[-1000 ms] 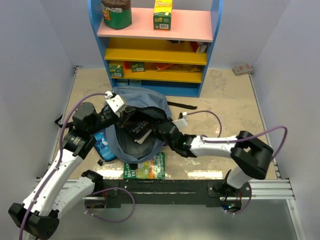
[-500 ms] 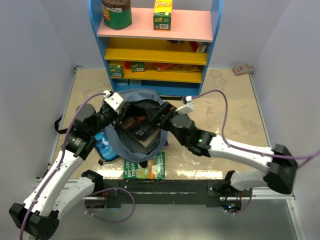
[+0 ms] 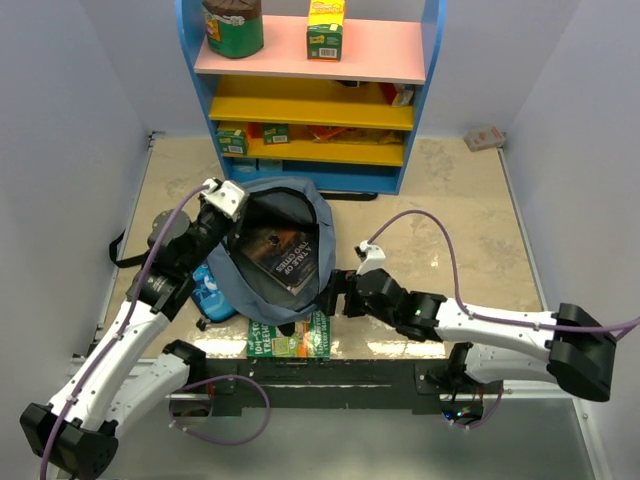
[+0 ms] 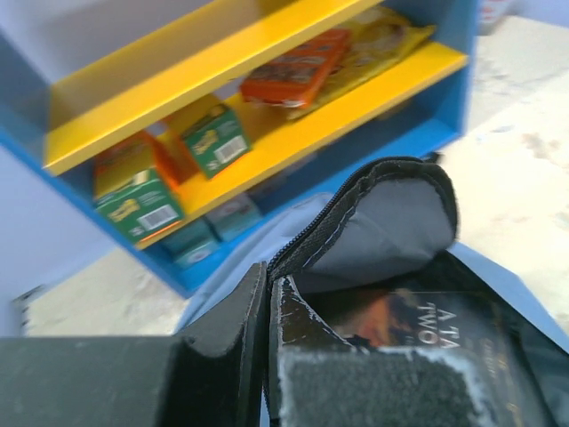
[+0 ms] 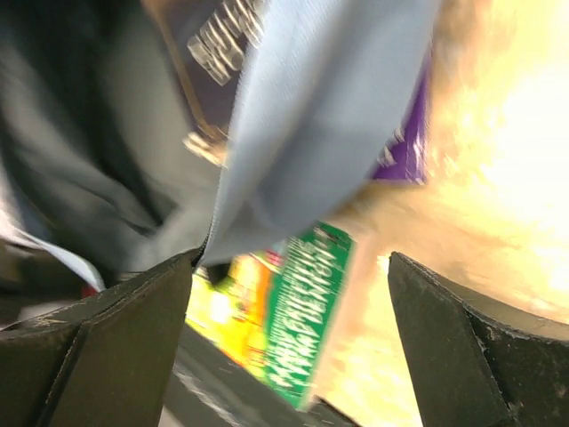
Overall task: Pack the student bag
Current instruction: Pick up the book from the center of the board.
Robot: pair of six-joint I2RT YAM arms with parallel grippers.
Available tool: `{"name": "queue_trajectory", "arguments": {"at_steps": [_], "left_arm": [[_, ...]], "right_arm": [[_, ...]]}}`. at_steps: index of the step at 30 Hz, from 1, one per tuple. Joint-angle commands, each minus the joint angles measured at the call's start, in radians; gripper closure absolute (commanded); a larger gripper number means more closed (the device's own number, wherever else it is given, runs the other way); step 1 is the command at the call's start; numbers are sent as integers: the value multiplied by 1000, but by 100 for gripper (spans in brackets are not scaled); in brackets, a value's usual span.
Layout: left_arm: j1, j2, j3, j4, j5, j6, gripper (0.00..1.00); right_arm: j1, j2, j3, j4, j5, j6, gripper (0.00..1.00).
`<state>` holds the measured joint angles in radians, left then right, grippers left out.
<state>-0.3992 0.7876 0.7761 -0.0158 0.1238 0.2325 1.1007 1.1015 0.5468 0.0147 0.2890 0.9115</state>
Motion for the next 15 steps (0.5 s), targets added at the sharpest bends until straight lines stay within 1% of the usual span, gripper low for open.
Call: {"name": "queue_trajectory", "arguments": {"at_steps": [1, 5, 7, 8, 9, 11, 13, 14, 15], "left_arm": [[13, -7, 49, 174, -194, 56, 100], [13, -16, 35, 152, -158, 39, 100], [13, -19, 26, 148, -128, 39, 100], [13, -19, 23, 149, -128, 41, 100], [14, -21, 20, 154, -130, 42, 100], [14, -19, 17, 162, -144, 59, 100], [14, -19, 14, 180, -202, 74, 100], [16, -18, 15, 185, -242, 89, 100], [17, -21, 12, 188, -249, 97, 100]], "right_arm": [[4, 43, -31, 123, -68, -121, 7], [4, 113, -56, 272, -79, -207, 7], [5, 155, -54, 309, -85, -236, 7], [5, 175, -51, 344, -93, -268, 7], [5, 219, -50, 358, -106, -279, 8], [8, 247, -56, 376, -100, -290, 8], [10, 210, -85, 405, -74, -280, 6], [11, 178, -146, 472, -70, -261, 5], [13, 100, -181, 513, -68, -254, 4]]}}
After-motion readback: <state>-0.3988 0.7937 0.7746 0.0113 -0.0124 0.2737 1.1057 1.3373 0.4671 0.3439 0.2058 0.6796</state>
